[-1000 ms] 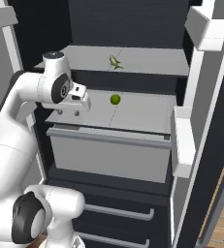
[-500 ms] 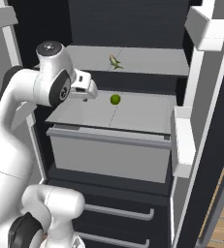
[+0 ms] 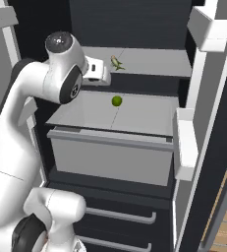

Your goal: Take the fish from the fridge and place it on the digital scale on the counter by the fridge. Wait a few seconds for a reading, then move it to the plate on the dining counter.

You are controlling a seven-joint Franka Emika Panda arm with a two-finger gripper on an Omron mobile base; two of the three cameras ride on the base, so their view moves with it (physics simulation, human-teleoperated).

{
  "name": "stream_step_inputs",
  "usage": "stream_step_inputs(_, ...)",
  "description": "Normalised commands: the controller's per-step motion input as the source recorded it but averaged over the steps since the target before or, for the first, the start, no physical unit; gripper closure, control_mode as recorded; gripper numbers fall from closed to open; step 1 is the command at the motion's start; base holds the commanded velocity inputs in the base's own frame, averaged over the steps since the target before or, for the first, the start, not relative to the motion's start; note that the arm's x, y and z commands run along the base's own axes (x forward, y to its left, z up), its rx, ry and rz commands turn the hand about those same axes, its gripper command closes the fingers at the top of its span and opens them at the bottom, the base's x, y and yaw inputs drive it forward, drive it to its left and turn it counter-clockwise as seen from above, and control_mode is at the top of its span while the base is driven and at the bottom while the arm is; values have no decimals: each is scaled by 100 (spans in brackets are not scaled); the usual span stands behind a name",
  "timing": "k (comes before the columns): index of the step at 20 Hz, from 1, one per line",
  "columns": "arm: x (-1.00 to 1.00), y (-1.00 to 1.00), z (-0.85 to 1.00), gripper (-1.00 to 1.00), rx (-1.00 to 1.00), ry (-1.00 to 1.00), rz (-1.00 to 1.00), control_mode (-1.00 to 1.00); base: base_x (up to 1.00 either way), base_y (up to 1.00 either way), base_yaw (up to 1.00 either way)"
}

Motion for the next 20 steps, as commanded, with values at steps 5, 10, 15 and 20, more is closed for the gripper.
stream_step_inputs(5,66,-3,29,-100,0,-4,0,-100,0,0,0)
stream_step_inputs(10,60,-7,34,-100,0,-6,0,-100,0,0,0)
stream_step_inputs(15,67,-10,10,-100,0,-2,0,-100,0,0,0)
stream_step_inputs(20,75,-5,0,-100,0,0,0,-100,0,0,0)
